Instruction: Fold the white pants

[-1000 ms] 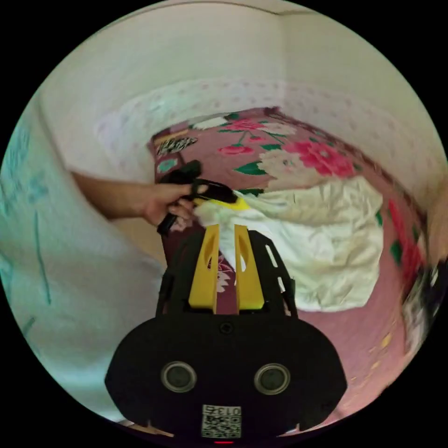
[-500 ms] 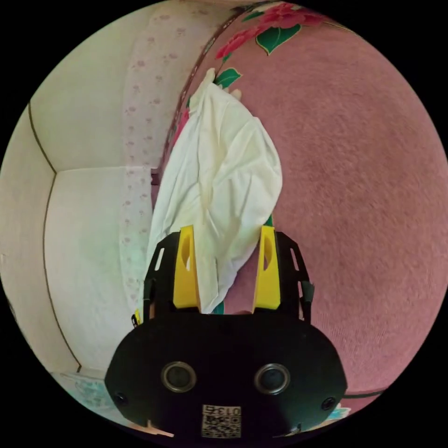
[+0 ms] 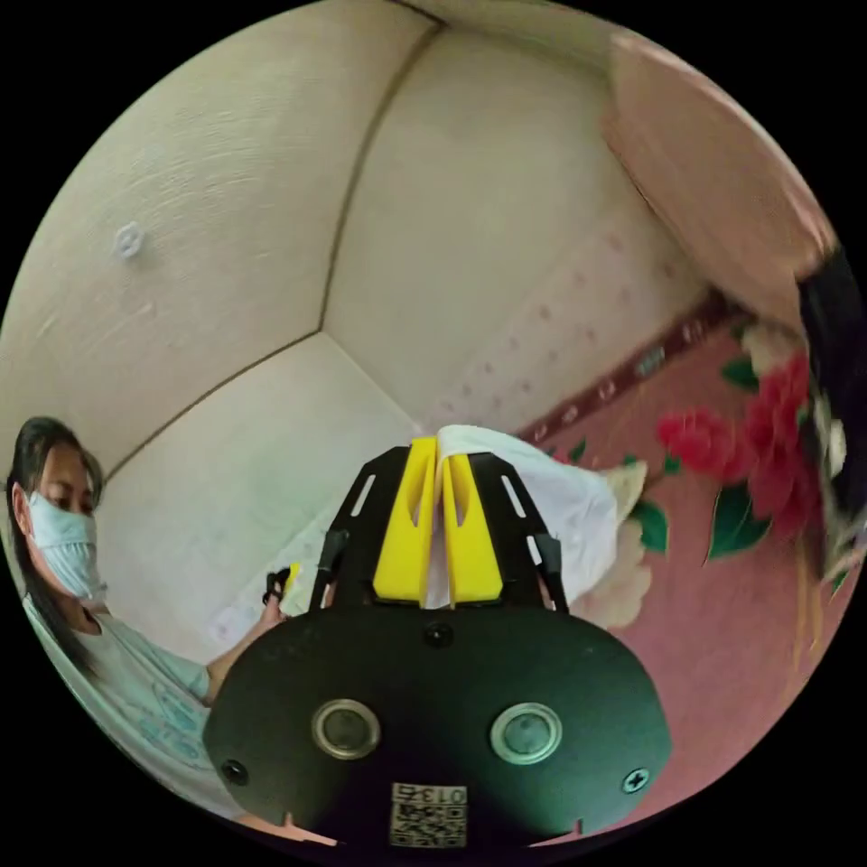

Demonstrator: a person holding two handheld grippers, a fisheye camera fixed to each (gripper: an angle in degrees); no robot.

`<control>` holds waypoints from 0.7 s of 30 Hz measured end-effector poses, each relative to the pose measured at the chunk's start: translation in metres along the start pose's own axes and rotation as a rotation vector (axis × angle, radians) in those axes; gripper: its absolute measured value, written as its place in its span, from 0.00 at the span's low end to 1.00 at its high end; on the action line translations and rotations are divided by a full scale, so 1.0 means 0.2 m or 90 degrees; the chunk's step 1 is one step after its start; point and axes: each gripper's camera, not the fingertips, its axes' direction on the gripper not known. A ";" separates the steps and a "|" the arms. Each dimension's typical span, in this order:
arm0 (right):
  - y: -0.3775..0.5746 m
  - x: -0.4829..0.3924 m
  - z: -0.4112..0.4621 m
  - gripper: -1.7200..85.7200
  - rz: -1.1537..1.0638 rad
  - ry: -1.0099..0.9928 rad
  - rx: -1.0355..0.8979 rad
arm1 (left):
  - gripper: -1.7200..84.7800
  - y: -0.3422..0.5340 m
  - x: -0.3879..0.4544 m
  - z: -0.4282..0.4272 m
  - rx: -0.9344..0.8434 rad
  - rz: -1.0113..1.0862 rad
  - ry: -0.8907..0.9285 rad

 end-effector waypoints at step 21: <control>1.80 -0.58 -1.02 0.02 0.148 0.381 -0.184 | 0.09 0.52 0.10 0.25 -0.326 -0.121 -0.028</control>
